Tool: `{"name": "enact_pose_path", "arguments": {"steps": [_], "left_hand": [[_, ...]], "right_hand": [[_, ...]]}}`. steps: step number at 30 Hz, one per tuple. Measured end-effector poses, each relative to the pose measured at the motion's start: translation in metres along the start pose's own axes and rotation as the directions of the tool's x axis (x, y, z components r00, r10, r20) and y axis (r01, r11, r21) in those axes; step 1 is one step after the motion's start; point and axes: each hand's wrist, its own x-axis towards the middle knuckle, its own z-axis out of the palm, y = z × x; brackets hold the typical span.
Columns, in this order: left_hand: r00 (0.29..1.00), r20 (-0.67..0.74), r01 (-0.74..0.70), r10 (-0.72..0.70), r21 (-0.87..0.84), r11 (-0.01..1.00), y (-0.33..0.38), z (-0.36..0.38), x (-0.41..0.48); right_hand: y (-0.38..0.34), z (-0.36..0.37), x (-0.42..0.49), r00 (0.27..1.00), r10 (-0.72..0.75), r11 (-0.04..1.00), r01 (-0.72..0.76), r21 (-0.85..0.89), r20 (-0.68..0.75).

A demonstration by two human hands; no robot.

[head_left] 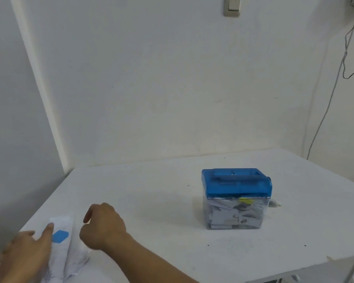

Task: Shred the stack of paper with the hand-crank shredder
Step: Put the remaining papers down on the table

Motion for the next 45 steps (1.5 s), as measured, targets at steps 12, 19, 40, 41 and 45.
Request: {"name": "enact_pose_path", "arguments": {"steps": [12, 19, 40, 41, 45], "left_hand": [[0.777, 0.274, -0.390, 0.567, -0.498, 0.775, 0.267, 0.046, -0.251], [0.609, 0.650, -0.154, 0.455, -0.466, 0.871, 0.308, 0.104, -0.309], [0.591, 0.679, 0.030, 0.435, -0.558, 0.829, 0.286, 0.131, -0.329], [0.561, 0.708, 0.062, 0.429, -0.553, 0.831, 0.287, 0.128, -0.329], [0.450, 0.776, 0.152, 0.442, -0.554, 0.818, 0.285, 0.122, -0.325]], "right_hand": [[0.106, -0.232, -0.110, 0.787, -0.071, 0.963, -0.106, -0.248, -0.613], [0.188, -0.281, -0.141, 0.728, 0.255, 0.922, -0.381, -0.066, -0.637], [0.223, -0.278, -0.154, 0.876, 0.190, 0.979, -0.205, 0.013, -0.444], [0.225, -0.280, -0.155, 0.891, 0.185, 0.981, -0.192, 0.026, -0.415], [0.234, -0.285, -0.163, 0.917, 0.166, 0.984, -0.131, 0.118, -0.363]]}}
